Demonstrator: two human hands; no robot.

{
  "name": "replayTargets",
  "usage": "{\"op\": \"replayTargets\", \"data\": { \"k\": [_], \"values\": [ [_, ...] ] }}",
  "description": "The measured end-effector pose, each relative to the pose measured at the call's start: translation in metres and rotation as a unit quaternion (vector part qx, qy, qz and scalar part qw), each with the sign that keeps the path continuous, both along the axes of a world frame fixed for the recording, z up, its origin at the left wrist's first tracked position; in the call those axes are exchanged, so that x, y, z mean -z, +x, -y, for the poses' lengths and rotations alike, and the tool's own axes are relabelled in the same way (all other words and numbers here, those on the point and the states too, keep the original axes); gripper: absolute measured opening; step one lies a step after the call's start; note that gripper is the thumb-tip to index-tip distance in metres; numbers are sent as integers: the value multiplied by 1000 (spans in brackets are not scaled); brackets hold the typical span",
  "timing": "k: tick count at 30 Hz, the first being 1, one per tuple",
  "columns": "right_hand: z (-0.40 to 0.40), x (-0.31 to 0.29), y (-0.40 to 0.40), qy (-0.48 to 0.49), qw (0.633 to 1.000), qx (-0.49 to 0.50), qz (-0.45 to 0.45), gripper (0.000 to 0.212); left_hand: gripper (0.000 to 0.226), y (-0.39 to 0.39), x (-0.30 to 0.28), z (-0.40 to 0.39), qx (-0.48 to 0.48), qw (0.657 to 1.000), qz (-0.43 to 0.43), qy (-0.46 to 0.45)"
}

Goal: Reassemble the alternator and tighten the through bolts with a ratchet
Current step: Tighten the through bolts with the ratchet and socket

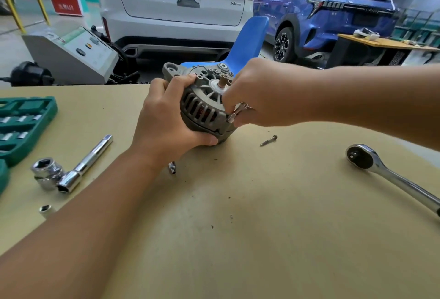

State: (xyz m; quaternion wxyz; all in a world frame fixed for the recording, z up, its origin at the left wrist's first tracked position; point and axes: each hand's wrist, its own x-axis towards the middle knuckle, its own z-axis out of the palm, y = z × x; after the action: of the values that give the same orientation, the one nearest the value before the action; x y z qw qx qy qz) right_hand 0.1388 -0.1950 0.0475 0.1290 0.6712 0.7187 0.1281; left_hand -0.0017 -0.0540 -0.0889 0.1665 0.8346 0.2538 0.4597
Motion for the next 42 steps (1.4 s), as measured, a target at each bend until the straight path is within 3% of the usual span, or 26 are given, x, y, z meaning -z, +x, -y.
{"op": "replayTargets", "data": {
  "k": [2, 4, 5, 7, 8, 9, 10, 12, 14, 15, 19, 23, 27, 32, 36, 38, 39, 42],
  "values": [
    [-2, -2, -2, 7, 1000, 14, -20, 14, 120, 0, -1, 1, -2, 1000, 0, -5],
    [-5, 1, -4, 38, 985, 105, -133, 14, 121, 0, -2, 1, -2, 1000, 0, -7],
    [-8, 6, -3, 55, 959, 170, -218, 16, 121, 0, -1, 2, -2, 1000, 0, -7],
    [-7, 10, -5, 64, 862, 295, -407, 19, 121, -1, -3, 3, -3, 1000, 2, -7],
    [-6, 11, -5, 67, 834, 316, -448, 20, 121, -1, -3, 3, -4, 1000, 0, -7],
    [-6, 12, -2, 73, 840, 306, -441, 17, 121, -1, -4, 3, -5, 1000, -2, -6],
    [-6, 11, -2, 74, 882, 270, -378, 14, 121, -1, -4, 4, -5, 1000, -4, -7],
    [-2, 6, -3, 50, 979, 132, -150, 13, 122, -1, -5, 4, -6, 1000, -6, -10],
    [-1, 0, -6, 11, 999, 23, 20, 18, 122, -1, -7, 4, -5, 1000, -8, -12],
    [0, -1, -7, 5, 1000, 14, 27, 19, 122, -1, -7, 5, -4, 1000, -9, -13],
    [-7, 3, -12, 55, 982, 130, -127, 19, 122, -2, -6, 4, 1, 1000, -11, -17],
    [-9, -2, -15, 45, 949, 203, -235, 25, 118, -5, -11, 8, 15, 999, -3, -38],
    [-1, -22, -5, 157, 905, 183, -350, 20, 116, 7, -16, 24, -22, 996, -34, -74],
    [11, -18, 24, 246, 807, 174, -508, 17, 98, 27, -18, 40, -88, 990, -12, -107],
    [16, 6, 55, 279, 719, 194, -606, 11, 91, 28, -17, 34, -49, 991, 14, -125],
    [20, 19, 70, 294, 700, 190, -622, 7, 89, 22, -16, 25, -4, 989, 23, -144],
    [22, 27, 78, 310, 707, 188, -607, 5, 88, 16, -16, 19, 30, 986, 32, -163],
    [24, 56, 103, 408, 770, 195, -449, 6, 85, -4, -16, 2, 130, 964, 50, -227]
  ]
}}
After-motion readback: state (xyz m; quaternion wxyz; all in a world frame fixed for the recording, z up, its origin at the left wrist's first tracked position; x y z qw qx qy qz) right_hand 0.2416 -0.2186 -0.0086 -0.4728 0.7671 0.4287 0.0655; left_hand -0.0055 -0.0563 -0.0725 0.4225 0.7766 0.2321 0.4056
